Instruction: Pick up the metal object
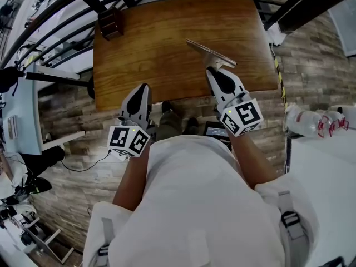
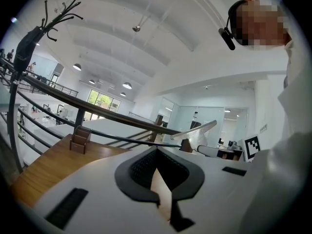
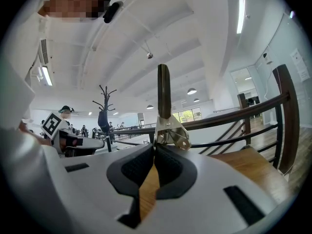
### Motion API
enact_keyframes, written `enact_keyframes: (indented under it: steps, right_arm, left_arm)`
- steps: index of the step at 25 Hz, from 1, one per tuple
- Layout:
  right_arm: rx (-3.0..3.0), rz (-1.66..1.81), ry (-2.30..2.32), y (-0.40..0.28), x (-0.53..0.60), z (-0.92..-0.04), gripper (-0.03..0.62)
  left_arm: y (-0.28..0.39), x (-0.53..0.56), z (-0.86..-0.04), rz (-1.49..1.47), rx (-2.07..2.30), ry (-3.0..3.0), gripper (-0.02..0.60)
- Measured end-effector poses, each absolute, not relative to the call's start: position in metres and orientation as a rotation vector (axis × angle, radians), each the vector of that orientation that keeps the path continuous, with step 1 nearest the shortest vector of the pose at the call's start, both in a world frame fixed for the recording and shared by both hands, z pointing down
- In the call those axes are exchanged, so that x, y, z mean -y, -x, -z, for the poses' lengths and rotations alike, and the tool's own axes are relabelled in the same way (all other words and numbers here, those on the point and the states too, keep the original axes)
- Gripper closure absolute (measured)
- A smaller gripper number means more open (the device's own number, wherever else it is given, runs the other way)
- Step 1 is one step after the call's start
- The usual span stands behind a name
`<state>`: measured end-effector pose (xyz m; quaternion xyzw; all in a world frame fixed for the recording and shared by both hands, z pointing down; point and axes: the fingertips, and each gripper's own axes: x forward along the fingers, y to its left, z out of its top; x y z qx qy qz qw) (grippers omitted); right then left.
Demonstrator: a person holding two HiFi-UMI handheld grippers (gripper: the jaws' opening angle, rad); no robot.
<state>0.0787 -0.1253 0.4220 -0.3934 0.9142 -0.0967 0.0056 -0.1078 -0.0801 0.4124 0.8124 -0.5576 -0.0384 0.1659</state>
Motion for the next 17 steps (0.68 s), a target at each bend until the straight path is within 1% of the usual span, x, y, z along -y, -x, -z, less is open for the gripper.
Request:
enact_keyframes:
  steps: [17]
  right_arm:
    - [-2.83, 0.345, 1.25, -0.104, 0.13, -0.433, 0.566]
  left_arm:
    - [0.088, 0.096, -0.426, 0.091, 1.545, -2.308, 0.572]
